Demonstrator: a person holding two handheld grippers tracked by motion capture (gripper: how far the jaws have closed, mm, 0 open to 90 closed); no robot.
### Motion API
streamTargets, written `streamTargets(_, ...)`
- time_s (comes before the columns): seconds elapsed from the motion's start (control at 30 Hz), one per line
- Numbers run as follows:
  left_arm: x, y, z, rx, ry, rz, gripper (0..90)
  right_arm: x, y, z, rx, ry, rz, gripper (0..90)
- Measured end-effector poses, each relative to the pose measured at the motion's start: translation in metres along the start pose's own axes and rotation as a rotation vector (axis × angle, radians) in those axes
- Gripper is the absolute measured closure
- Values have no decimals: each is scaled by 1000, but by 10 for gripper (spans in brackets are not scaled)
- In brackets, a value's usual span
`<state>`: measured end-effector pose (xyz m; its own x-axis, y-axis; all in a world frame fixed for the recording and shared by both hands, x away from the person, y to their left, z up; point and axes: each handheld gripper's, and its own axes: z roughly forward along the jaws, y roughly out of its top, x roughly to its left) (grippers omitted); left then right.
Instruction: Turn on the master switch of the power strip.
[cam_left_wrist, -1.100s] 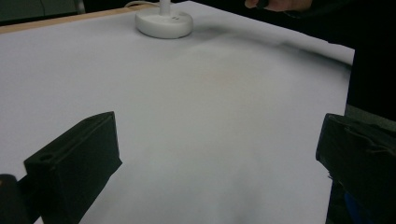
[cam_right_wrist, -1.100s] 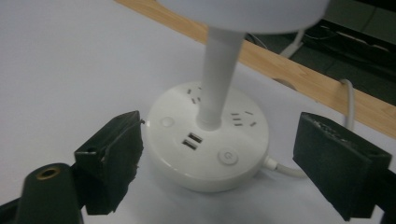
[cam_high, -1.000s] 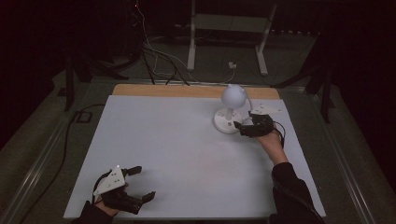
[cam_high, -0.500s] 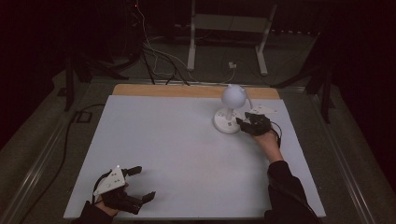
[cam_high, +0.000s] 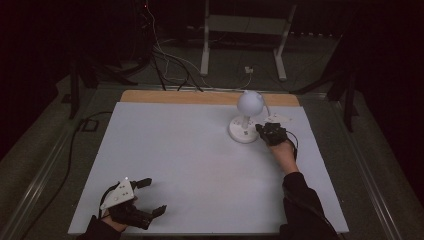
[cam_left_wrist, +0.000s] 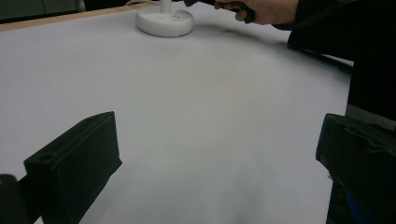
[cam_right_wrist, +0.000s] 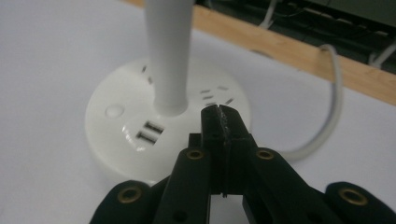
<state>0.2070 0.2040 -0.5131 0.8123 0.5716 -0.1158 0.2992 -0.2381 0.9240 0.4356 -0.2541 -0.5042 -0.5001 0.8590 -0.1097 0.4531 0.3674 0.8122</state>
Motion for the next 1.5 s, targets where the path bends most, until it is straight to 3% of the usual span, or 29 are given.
streamTargets(0.4,0,0,0,2,-1,-2,1,3,-3,8,11,6,-2,900)
streamTargets(0.57,0,0,0,3,-2,-2,2,4,-2,8,18,-1,-18,900)
streamTargets(1.13,-1,0,1,9,-7,2,2,9,-5,10,15,-29,-4,900)
streamTargets(1.37,0,-1,1,7,-11,-4,2,9,-4,11,37,-34,-6,900)
streamTargets(1.4,1,-1,1,9,-11,-4,2,13,-3,12,42,-58,-43,900)
streamTargets(1.5,0,-1,1,8,-10,-5,2,12,-1,12,53,-51,-42,900)
